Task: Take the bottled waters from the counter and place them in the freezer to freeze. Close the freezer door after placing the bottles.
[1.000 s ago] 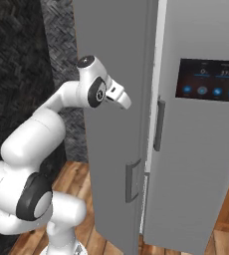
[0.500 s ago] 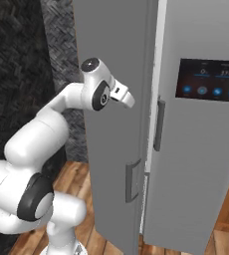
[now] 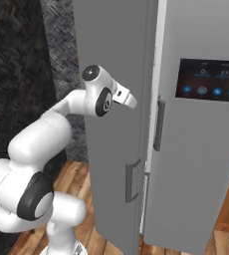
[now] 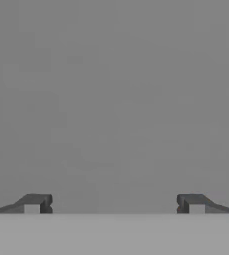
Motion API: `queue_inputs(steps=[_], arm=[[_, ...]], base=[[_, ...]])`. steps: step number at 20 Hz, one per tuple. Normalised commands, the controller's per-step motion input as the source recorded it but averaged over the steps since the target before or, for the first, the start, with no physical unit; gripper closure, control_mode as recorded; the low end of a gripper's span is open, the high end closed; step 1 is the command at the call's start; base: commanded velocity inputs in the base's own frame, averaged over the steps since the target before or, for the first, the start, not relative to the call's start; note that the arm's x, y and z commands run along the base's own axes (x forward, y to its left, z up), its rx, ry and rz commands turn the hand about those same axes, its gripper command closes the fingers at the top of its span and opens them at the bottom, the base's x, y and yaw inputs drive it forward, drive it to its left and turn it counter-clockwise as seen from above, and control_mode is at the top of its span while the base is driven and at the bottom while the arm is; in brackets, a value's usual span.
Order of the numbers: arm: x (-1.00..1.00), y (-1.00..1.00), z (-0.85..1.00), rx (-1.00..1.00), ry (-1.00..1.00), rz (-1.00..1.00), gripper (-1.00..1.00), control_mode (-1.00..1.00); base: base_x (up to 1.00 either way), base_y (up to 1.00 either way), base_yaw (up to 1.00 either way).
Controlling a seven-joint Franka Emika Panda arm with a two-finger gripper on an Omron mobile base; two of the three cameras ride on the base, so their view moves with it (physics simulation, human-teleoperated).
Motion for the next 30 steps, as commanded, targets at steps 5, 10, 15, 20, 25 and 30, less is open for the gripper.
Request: queue_inputs(steps=[5,10,15,20,25,30], arm=[[0.28,-0.17,0.00,0.00,0.00,0.00,-1.00,-1.00],[0.33,-0.19,0.00,0.00,0.00,0.02,-1.00,-1.00],[0.24,-0.16,0.00,0.00,-0.01,0.02,-1.00,-1.00],[0.09,-0.18,0.00,0.01,-0.05,0.07,-1.00,-1.00],[0.13,-0.25,0.00,0.03,-0.05,0.10,-1.00,-1.00],[0.20,-0.11,0.00,0.01,-0.01,0.07,-1.00,-1.00]], base=[[0.00,0.00,0.00],[0.00,0.00,0.00],[0.00,0.00,0.00],[0.00,0.00,0.00],[0.00,0.00,0.00],[0.00,0.00,0.00]])
